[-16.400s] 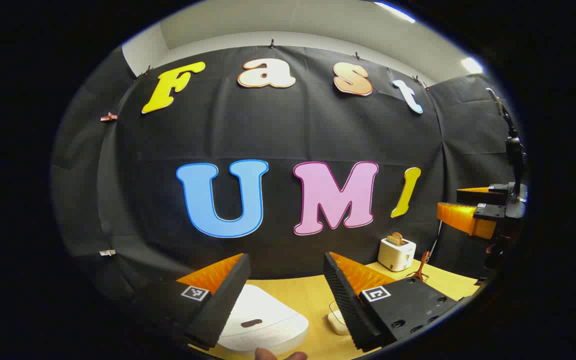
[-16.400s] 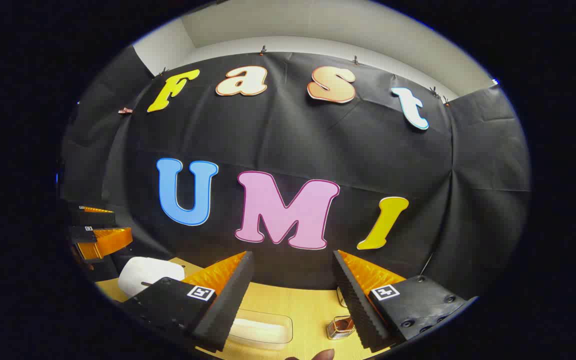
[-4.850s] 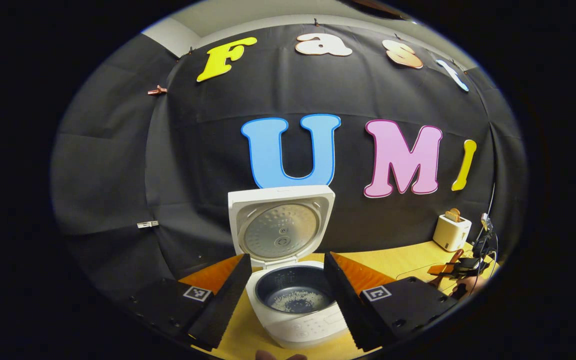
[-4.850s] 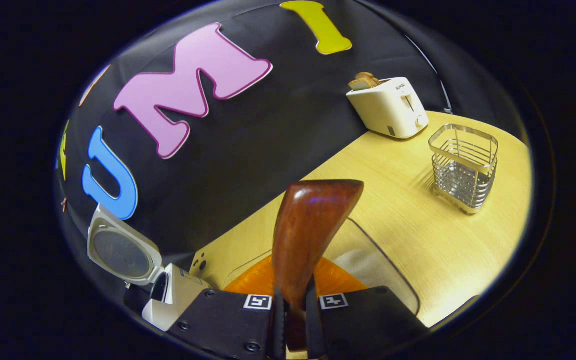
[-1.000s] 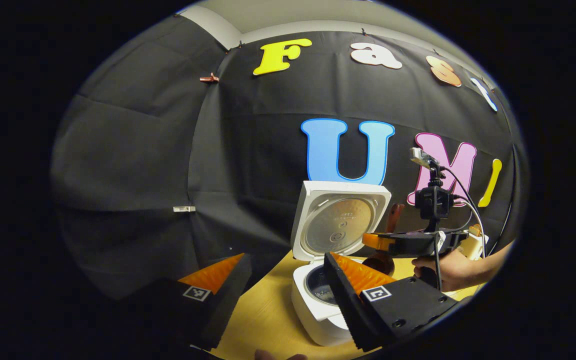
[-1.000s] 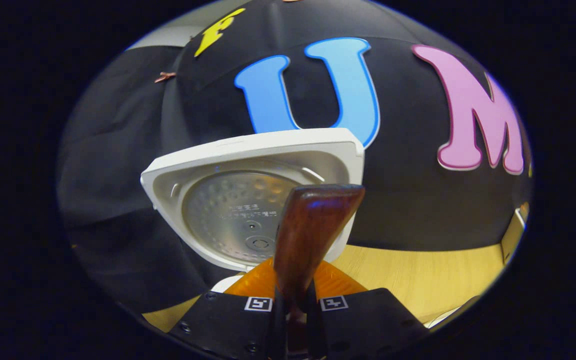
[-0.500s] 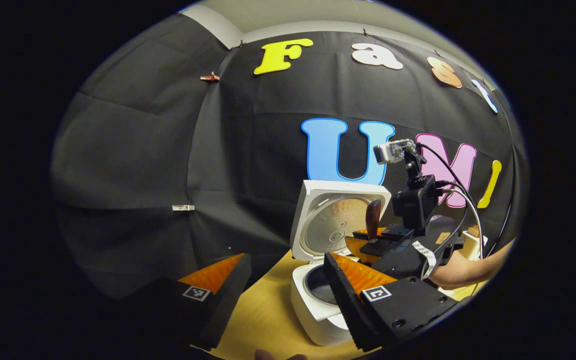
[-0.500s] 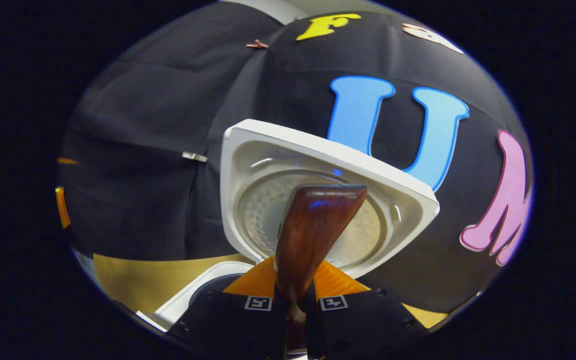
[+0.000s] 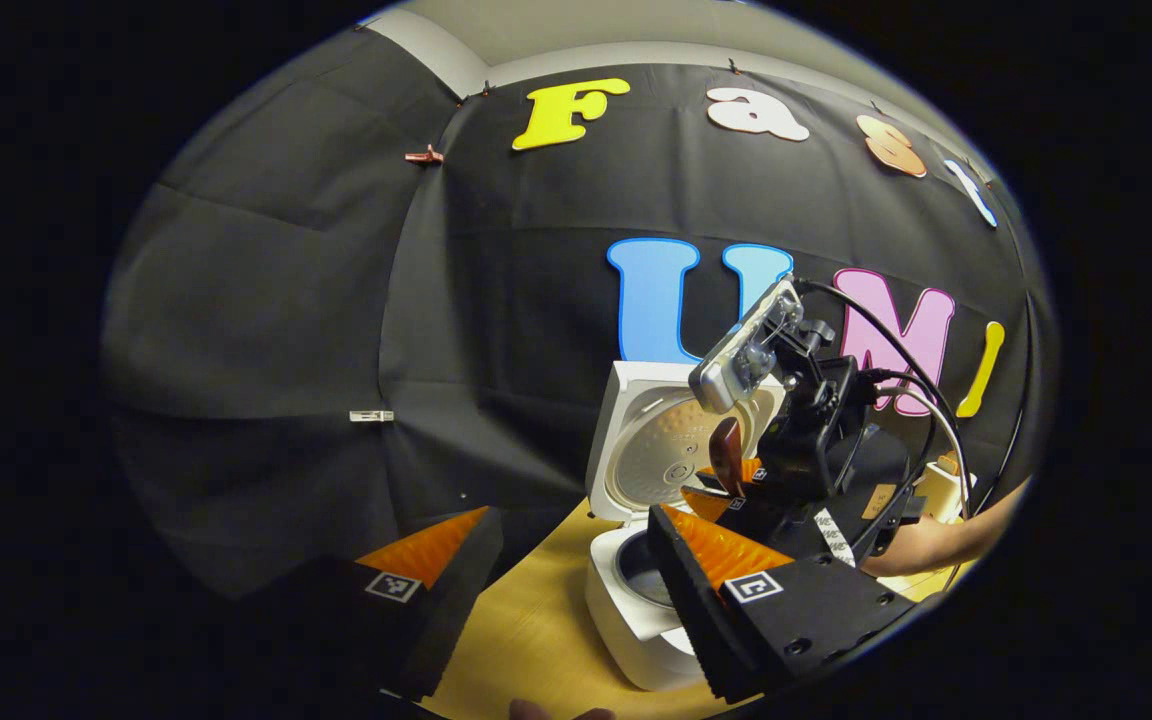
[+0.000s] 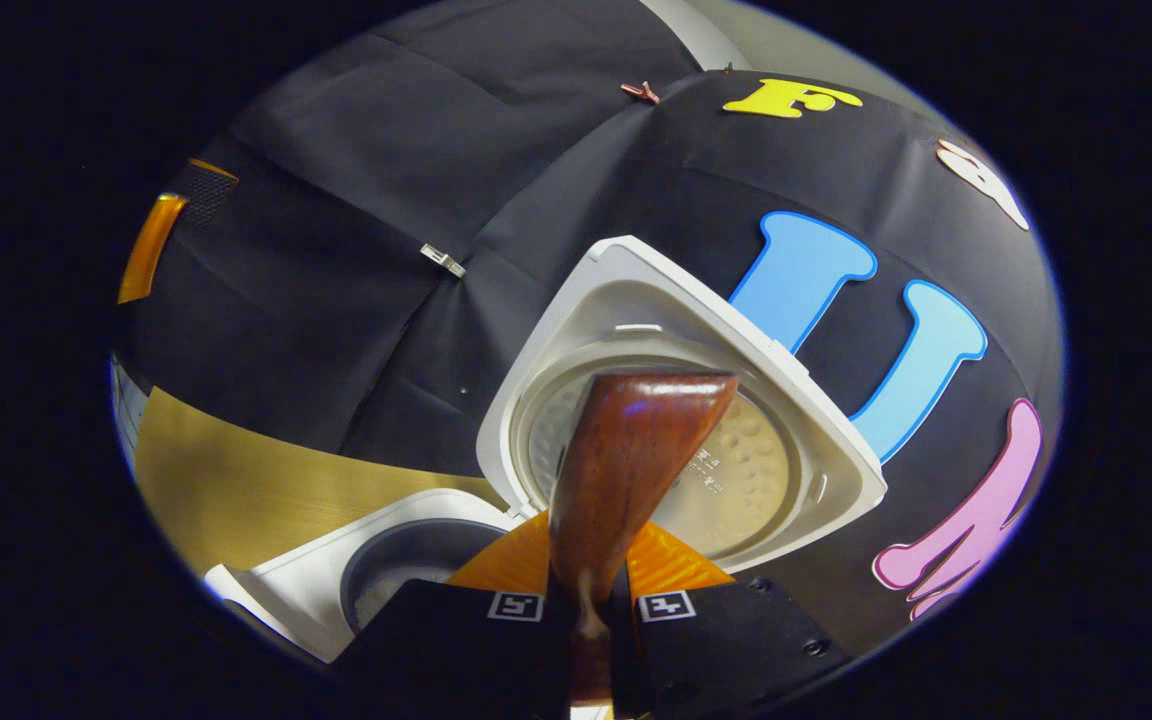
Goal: Close the left gripper, press the button to open the rice cooker; take a wooden spoon from the chopstick holder with the right hand, scoop a spoonful of rice and pour it into the rice cooker, then put the wooden spoon back into the chopstick holder.
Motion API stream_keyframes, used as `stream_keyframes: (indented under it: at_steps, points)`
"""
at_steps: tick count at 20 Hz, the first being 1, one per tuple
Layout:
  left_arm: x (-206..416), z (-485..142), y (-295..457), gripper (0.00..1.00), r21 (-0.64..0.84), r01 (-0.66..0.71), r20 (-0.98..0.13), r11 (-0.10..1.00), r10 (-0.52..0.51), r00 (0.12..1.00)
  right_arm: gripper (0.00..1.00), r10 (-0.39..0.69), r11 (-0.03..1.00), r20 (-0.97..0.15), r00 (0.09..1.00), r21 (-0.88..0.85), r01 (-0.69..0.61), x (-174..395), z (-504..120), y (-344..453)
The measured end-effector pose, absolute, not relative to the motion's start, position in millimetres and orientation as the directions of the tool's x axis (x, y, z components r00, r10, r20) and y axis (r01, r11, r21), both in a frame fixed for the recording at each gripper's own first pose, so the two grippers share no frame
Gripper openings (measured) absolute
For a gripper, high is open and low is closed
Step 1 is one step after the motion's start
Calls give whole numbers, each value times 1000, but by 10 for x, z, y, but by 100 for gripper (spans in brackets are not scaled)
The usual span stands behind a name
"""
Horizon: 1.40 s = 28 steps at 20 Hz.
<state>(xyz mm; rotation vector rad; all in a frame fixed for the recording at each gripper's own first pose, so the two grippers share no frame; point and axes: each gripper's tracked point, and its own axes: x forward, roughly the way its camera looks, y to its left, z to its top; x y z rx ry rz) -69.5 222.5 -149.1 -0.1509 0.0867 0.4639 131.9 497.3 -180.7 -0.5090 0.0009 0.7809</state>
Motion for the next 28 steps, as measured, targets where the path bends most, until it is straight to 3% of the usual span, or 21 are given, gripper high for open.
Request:
stream_keyframes:
  at_steps: [6, 11, 17, 28]
  points:
    - [-732, -1463, 2200, 94, -123, -451, -113, 884, 439, 891, 20, 635, 743, -220, 740, -86, -664, 1453, -1818, 4794]
    - [-764, -1446, 2200, 94, -120, -453, -112, 884, 441, 890, 20, 586, 801, -270, 764, 337, -495, 1632, -1977, 4499]
    - [-781, -1432, 2165, 94, -115, -453, -116, 884, 441, 890, 20, 585, 695, -279, 762, 656, -294, 1683, -2007, 4330]
    - [-660, -1279, 1989, 94, -89, -431, -103, 898, 422, 901, 20, 567, 497, -232, 791, 861, -103, 1769, -1756, 3826]
